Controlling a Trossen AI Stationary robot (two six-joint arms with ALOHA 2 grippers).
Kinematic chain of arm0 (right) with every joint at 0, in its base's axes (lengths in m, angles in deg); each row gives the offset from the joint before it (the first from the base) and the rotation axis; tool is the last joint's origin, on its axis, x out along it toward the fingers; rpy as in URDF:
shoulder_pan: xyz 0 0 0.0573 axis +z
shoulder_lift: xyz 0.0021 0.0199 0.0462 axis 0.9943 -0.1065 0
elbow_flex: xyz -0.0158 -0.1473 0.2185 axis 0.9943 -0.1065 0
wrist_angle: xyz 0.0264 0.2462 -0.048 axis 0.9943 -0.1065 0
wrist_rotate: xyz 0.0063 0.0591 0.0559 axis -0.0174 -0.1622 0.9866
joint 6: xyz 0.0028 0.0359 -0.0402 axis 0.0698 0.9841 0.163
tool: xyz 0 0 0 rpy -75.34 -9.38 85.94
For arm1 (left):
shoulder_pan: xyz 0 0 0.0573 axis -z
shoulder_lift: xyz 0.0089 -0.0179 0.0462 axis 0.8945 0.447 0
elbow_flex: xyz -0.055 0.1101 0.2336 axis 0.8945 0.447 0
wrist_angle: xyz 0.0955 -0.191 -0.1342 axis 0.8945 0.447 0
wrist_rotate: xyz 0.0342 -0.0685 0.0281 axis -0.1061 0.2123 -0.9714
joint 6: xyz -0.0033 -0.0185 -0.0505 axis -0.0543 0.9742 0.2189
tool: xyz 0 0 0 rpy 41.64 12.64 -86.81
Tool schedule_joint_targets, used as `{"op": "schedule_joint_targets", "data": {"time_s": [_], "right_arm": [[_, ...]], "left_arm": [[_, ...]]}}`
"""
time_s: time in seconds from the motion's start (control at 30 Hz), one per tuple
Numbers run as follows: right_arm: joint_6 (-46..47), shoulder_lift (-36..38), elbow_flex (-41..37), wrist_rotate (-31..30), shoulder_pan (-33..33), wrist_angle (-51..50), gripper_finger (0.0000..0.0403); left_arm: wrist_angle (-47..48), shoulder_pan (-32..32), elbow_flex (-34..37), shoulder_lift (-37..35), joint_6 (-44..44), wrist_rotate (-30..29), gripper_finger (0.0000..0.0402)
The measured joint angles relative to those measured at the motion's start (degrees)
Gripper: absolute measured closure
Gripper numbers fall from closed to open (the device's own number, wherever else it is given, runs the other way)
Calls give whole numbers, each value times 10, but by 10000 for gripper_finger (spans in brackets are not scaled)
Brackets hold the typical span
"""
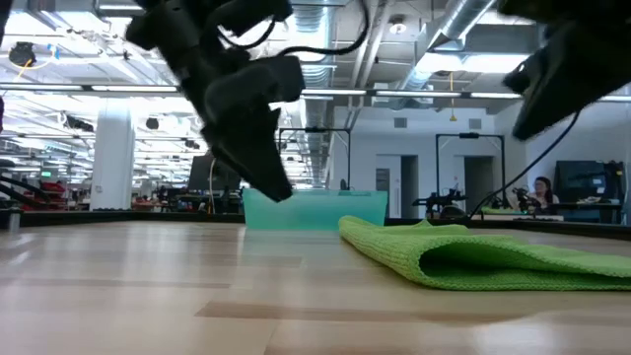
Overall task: Roll microfiber towels into tight, uniform cylinder then place into a basket
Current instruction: Fold the green microfiber cloth
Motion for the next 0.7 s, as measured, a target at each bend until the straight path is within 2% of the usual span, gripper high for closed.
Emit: {"op": "schedule_joint_targets", "data": {"time_s": [0.1,0.33,0.53,0.7], "right_arm": [[1,16,0,-47,44,-22,385],[-32,13,1,-177,124,-15,384],[-40,14,1,-177,154,38,385],[-52,14,1,-179,189,86,387]], "left_arm": [[-16,4,-23,0,-30,9,208],[-120,59,-50,4,-177,-31,207],[-217,113,-55,30,-291,-34,207],[-219,148,-83,70,-340,-35,207]]}}
